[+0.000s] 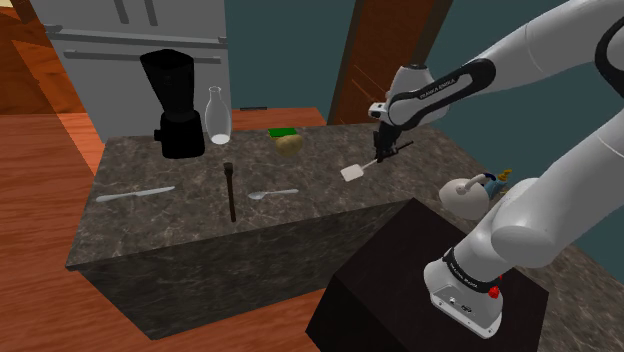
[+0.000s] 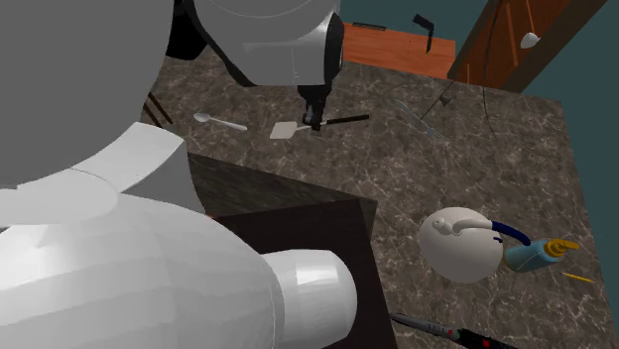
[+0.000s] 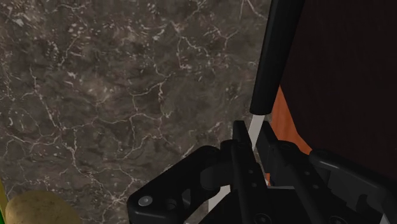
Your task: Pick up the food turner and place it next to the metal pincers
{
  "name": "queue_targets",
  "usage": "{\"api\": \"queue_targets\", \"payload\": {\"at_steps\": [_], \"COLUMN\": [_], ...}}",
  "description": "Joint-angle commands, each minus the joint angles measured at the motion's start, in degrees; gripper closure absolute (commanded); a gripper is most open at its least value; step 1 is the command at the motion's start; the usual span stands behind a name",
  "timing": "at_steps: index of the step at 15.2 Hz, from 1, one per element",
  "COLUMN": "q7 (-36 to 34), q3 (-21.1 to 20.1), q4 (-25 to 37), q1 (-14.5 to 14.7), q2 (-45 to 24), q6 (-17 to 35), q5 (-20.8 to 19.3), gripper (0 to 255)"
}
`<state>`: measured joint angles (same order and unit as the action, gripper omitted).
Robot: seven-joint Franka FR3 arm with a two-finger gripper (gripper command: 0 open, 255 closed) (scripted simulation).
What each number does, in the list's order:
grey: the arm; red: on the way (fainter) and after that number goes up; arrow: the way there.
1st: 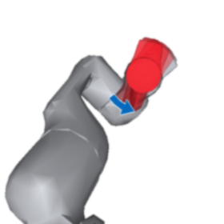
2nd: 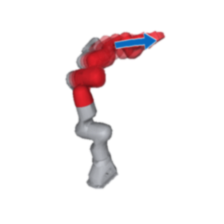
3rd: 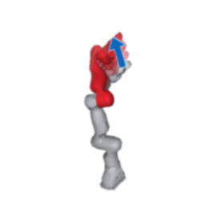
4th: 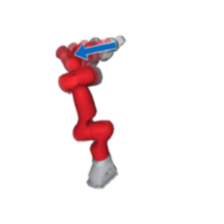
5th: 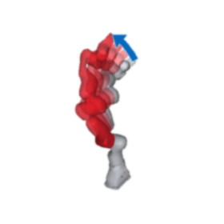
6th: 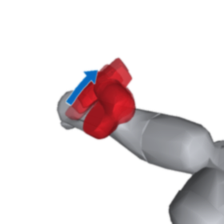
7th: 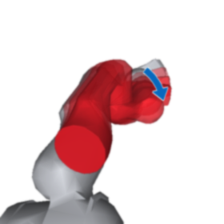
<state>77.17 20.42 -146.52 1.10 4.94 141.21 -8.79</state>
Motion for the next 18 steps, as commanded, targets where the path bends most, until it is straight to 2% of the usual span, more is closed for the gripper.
{"api": "queue_targets", "payload": {"at_steps": [1, 18], "q7": [-0.5, -1.3], "q3": [-0.2, -1.6], "q4": [0.1, 5.8], "q1": [0.0, -0.3], "q2": [1.7, 11.2], "q6": [-1.8, -16.8], "q5": [-0.6, -2.0], "gripper": [255, 255]}}
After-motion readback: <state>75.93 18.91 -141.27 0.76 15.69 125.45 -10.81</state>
